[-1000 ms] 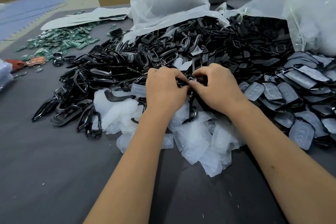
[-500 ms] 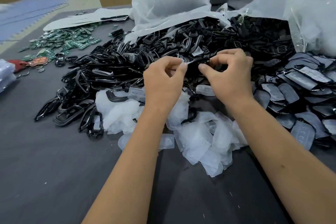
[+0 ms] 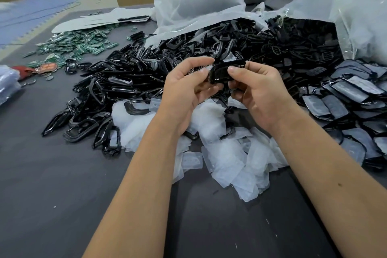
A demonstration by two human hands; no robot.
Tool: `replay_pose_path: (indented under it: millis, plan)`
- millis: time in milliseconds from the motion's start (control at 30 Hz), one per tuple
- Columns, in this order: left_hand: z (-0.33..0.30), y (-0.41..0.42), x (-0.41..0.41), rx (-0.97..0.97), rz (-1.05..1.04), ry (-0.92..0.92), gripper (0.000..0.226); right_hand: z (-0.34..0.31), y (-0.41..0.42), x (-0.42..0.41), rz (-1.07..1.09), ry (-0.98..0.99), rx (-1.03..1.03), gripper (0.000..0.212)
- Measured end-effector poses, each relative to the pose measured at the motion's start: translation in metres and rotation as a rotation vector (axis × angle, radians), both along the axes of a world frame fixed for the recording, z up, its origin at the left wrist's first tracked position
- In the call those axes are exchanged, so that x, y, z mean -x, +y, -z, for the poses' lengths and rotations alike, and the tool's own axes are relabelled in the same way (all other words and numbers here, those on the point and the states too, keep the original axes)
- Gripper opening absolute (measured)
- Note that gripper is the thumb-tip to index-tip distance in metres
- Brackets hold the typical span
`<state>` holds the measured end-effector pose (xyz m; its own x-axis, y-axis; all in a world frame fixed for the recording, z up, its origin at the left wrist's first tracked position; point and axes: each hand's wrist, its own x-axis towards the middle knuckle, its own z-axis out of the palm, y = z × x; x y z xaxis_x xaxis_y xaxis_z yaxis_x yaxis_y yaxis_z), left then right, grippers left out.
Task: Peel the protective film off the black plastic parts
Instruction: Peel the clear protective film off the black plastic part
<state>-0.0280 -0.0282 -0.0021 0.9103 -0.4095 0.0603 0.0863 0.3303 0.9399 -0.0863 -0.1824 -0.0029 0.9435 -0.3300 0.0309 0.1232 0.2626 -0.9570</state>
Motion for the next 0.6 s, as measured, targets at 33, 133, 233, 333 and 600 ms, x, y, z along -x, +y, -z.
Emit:
replay_pose_path:
  millis: [33,133,233,333,600]
  plan:
    - [0.0000,0.0001,0.0004,0.007,0.011,-0.007,0.020,0.0005,0.0002,0.0001,0.007,-0.005,0.005,0.013]
    - [0.0016,0.0004,0.0015,-0.021,0.006,-0.043,0.017,0.0003,0.0010,0.0004,0.002,-0.022,0.004,0.016]
    - [0.0024,-0.0001,0.0016,-0.046,-0.022,-0.049,0.016,0.0006,0.0029,-0.0008,-0.016,-0.057,-0.013,0.017]
    - [0.0021,0.0002,0.0011,-0.041,-0.042,-0.026,0.014,0.0024,0.0043,-0.0012,-0.038,-0.098,-0.019,0.019]
    - [0.0013,0.0026,0.0004,-0.050,-0.099,-0.015,0.012,0.0067,0.0059,-0.0006,-0.084,-0.120,0.015,0.012]
